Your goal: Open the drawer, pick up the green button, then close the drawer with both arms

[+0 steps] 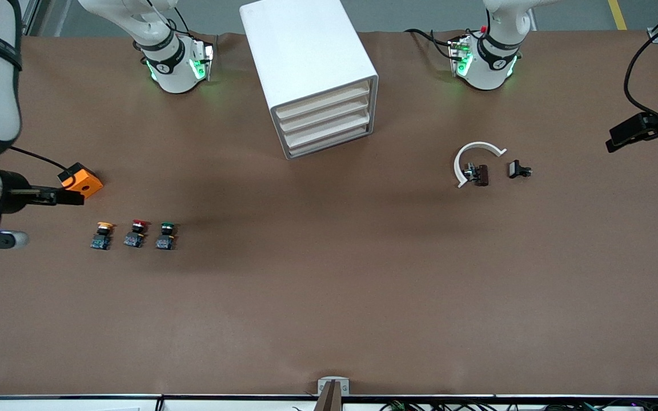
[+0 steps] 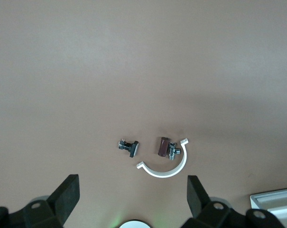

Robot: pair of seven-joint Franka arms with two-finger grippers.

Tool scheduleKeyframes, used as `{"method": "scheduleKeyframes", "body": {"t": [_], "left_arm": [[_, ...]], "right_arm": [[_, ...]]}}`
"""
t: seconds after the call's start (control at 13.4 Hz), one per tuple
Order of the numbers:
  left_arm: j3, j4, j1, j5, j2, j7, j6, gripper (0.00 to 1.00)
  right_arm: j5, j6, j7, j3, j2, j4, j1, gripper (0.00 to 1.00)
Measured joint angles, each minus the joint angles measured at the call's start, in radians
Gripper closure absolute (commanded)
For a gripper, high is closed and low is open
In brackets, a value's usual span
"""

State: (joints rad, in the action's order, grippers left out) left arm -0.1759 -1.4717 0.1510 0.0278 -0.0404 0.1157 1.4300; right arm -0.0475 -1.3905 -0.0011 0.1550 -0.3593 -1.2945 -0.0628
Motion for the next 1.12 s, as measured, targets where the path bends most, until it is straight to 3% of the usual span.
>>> {"method": "scheduleKeyframes", "body": {"t": [0.22, 0.6, 1.12], "left_arm": [[0.124, -0.009, -0.136, 0.000, 0.012, 0.000, -0.015, 0.00], [0.128, -0.036, -0.149, 0.000, 0.034, -0.002, 0.001, 0.00], [0.114, -0.097, -0.154, -0.003, 0.047, -0.027, 0.074, 0.00]], "right_arm": [[0.000, 0.005, 0.000, 0.000, -0.003, 0.028, 0.019, 0.00], [-0.001, 0.056, 0.000, -0.004, -0.003, 0.061, 0.020, 0.00], [-0.009, 0.115, -0.001, -0.001, 0.088, 0.083, 0.026, 0.00]]}}
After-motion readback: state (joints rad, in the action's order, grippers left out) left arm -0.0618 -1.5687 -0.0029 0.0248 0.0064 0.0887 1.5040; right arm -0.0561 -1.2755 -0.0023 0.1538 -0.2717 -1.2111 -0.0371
